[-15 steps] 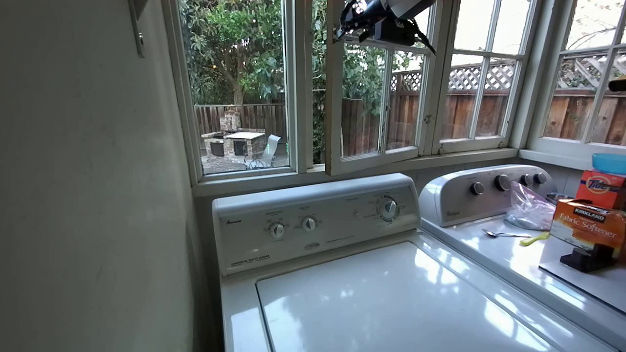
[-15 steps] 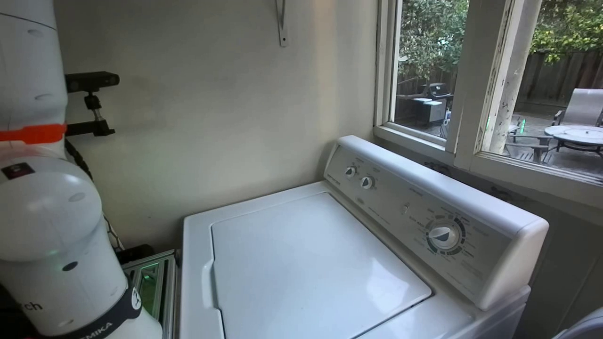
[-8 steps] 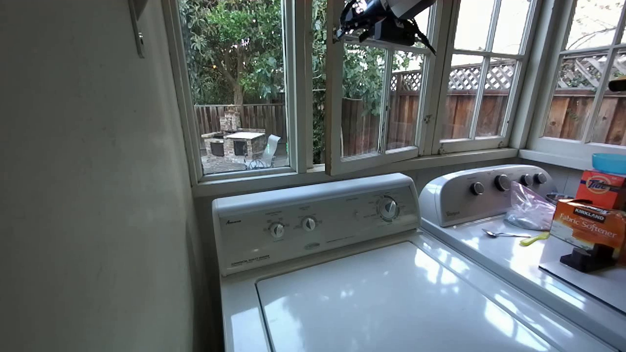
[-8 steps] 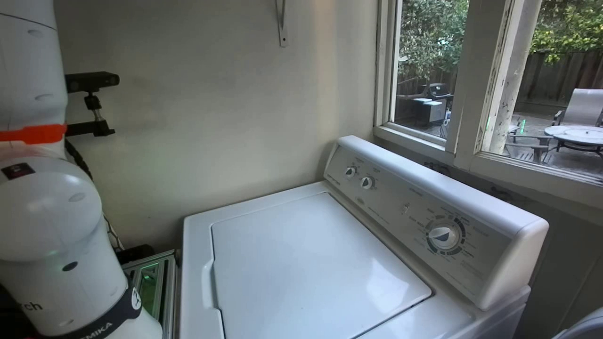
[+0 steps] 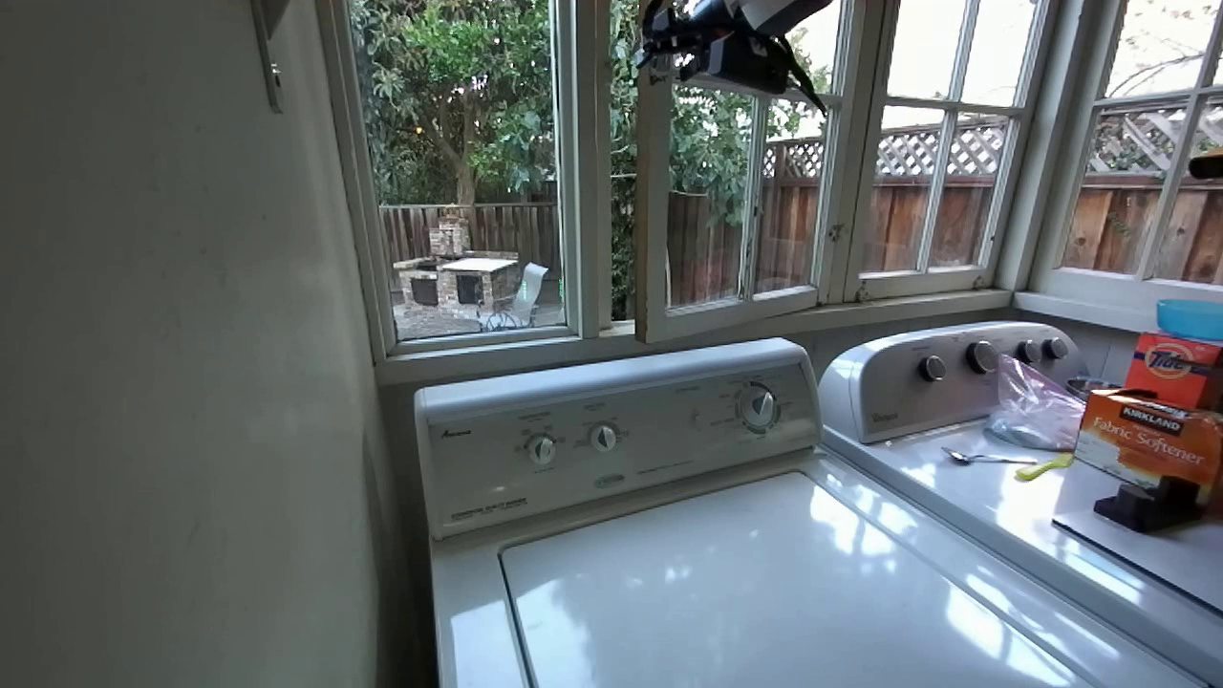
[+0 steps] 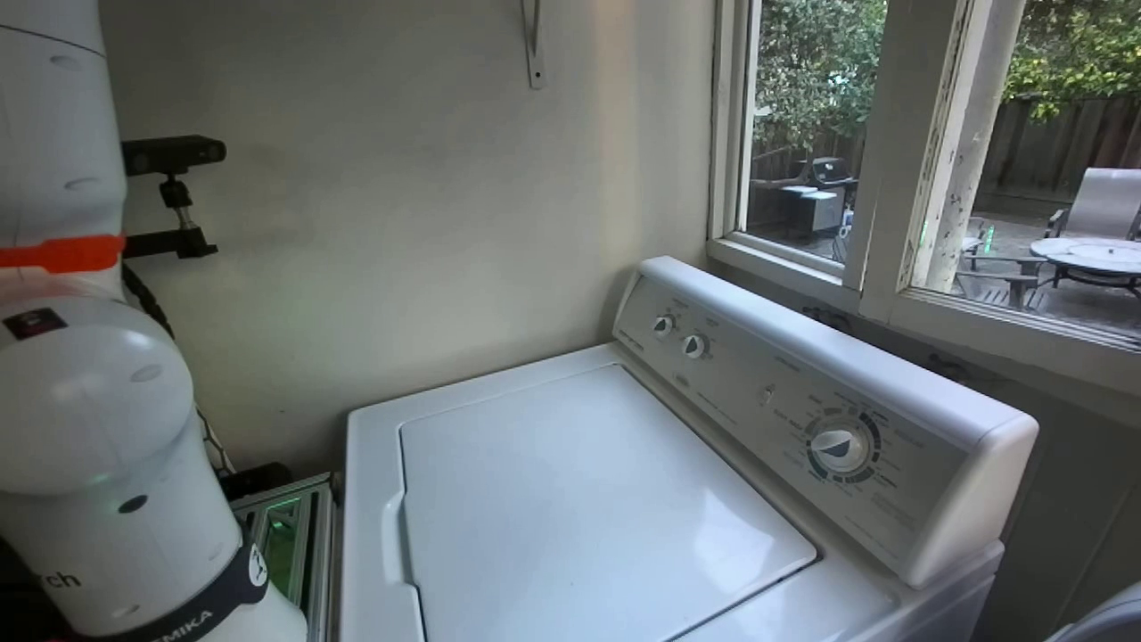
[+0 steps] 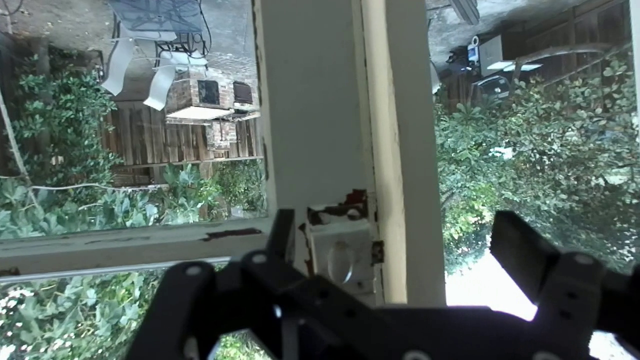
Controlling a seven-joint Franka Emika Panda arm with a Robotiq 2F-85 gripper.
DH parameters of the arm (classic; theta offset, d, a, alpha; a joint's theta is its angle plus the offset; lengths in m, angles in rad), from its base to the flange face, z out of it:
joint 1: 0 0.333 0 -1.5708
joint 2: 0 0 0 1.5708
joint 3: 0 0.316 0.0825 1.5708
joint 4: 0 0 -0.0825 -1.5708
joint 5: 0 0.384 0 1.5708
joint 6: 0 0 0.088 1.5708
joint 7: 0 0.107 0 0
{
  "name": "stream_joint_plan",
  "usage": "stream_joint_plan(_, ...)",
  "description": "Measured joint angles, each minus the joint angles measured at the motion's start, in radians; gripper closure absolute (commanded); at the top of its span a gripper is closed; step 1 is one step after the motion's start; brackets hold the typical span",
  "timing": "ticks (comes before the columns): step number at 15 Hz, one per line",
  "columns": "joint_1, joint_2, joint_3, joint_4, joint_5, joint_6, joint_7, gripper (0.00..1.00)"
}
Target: Push closed the window
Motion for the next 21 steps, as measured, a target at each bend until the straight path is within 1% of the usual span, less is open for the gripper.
stream_joint_plan(4,-0.005,-0.013,0.019,0.01,0.093,0.0,-0.069,0.0)
stream_joint_plan(8,-0.012,-0.022,0.027,0.024,0.211,0.004,-0.186,0.0)
stream_joint_plan(10,-0.015,-0.019,0.031,0.036,0.273,0.017,-0.248,0.0)
stream_joint_plan(13,-0.016,-0.012,0.035,0.047,0.334,0.055,-0.319,0.0)
stream_joint_plan(18,-0.016,0.012,0.038,0.057,0.354,0.151,-0.361,0.0)
stream_joint_plan(21,-0.016,0.028,0.037,0.057,0.344,0.178,-0.367,0.0)
